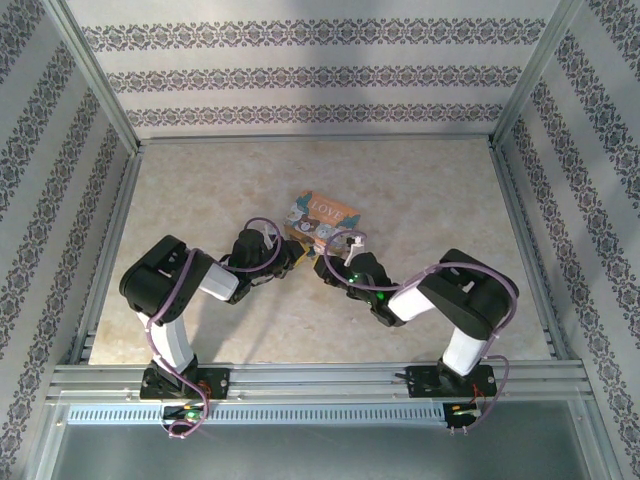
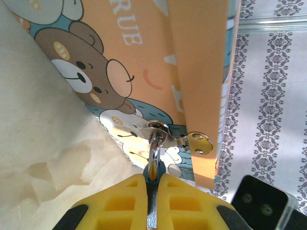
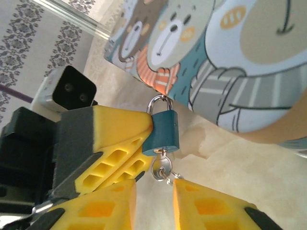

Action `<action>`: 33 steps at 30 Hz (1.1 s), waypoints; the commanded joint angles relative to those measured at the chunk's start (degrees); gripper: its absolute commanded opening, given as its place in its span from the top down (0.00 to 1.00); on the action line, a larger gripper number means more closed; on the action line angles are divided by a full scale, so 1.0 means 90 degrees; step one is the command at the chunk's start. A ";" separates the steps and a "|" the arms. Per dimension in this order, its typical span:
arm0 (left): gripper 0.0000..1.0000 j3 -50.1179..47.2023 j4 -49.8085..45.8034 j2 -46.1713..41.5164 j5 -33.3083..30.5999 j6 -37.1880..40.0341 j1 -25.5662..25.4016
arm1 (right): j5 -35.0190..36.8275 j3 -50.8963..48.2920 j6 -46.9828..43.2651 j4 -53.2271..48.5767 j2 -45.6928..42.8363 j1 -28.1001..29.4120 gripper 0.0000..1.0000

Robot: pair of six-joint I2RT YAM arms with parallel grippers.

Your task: Unlock a padlock with a key

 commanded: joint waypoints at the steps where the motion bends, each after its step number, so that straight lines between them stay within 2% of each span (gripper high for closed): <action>1: 0.95 0.0101 -0.0258 -0.0272 -0.0095 0.0179 -0.0073 | 0.0195 -0.0195 -0.0559 -0.0255 -0.0614 -0.0088 0.69; 3: 0.95 0.0110 -0.0310 -0.0329 -0.0085 0.0162 -0.0071 | 0.0199 -0.0222 -0.1034 -0.0760 -0.1019 -0.0108 0.66; 10: 0.95 0.0082 -0.0459 -0.0536 -0.0126 0.0159 -0.0078 | 0.0709 0.0137 -0.3251 -0.3635 -0.2641 0.0107 0.56; 13: 0.96 0.0040 -0.0448 -0.0548 -0.0123 0.0149 -0.0086 | 0.0906 0.0222 -0.4024 -0.4264 -0.3204 0.0193 0.51; 19: 0.95 -0.0053 -0.0275 -0.0527 -0.0128 0.0043 -0.0085 | 0.1164 0.0107 -0.5178 -0.4625 -0.4107 0.0264 0.40; 26: 0.95 -0.0074 -0.0374 -0.0558 -0.0170 0.0048 -0.0088 | 0.1319 0.0074 -0.6720 -0.5214 -0.4890 0.0329 0.39; 33: 0.95 -0.0103 -0.0430 -0.0604 -0.0188 -0.0121 -0.0098 | 0.1506 -0.0113 -0.8732 -0.5305 -0.5330 0.0672 0.39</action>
